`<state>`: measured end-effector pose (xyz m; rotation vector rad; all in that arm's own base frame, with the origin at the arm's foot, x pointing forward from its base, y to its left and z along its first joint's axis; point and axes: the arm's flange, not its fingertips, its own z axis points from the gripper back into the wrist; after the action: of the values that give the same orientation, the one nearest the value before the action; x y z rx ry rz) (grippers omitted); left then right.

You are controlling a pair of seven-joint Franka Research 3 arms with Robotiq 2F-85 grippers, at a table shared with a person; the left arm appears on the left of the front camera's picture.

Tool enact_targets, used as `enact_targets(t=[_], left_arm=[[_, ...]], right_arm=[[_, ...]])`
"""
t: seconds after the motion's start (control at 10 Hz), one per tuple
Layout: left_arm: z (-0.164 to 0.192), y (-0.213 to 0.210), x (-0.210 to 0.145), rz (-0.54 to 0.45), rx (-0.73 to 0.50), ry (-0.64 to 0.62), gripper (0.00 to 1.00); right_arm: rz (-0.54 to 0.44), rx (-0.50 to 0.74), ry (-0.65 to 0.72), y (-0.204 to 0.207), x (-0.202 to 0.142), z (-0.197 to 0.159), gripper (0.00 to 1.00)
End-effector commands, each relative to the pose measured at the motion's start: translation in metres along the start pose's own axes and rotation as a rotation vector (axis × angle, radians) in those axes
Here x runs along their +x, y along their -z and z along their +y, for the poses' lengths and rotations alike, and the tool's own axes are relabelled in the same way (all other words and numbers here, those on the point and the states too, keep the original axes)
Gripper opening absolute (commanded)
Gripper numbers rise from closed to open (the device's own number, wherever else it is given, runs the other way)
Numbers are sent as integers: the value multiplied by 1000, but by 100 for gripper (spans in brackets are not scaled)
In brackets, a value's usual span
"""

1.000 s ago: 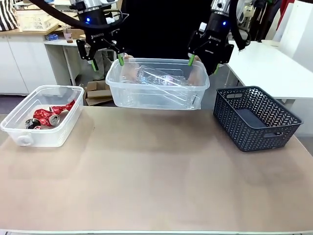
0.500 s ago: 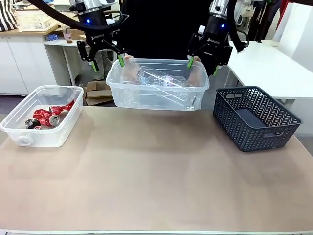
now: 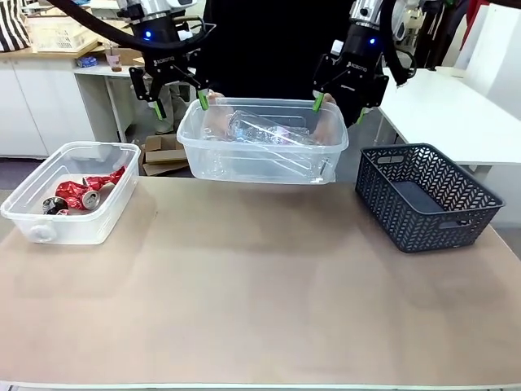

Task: Sort the waste into each basket.
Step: Release the Organizing box you were holding.

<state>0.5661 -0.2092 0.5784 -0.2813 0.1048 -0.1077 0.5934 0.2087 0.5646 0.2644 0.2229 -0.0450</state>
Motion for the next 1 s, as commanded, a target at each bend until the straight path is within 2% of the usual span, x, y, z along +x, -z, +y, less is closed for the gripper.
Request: enact_targets(t=[0.0, 0.1, 0.2, 0.3, 0.5, 0.6, 0.7, 0.9], left_arm=[[0, 0, 0, 0, 0, 0, 100], [-16, -15, -9, 22, 7, 62, 100], [-22, -32, -41, -9, 25, 81, 100], [-17, -47, -91, -19, 28, 111, 100], [3, -49, -184, -97, 47, 130, 100], [16, -43, -218, -95, 17, 171, 100], [35, -39, -248, -105, -79, 283, 100], [70, -23, -274, -186, -261, 288, 100]], right_arm=[[0, 0, 0, 0, 0, 0, 100], [-72, -37, -71, -24, -36, 7, 100], [-153, -29, -132, -47, -88, 7, 100], [-217, -12, -158, -65, -154, -3, 100], [-336, 42, -147, -76, -254, -34, 100], [-374, 77, -135, -77, -285, -57, 100], [-371, 169, -155, -77, -305, -85, 100], [-383, 311, -45, -66, -309, -136, 100]])
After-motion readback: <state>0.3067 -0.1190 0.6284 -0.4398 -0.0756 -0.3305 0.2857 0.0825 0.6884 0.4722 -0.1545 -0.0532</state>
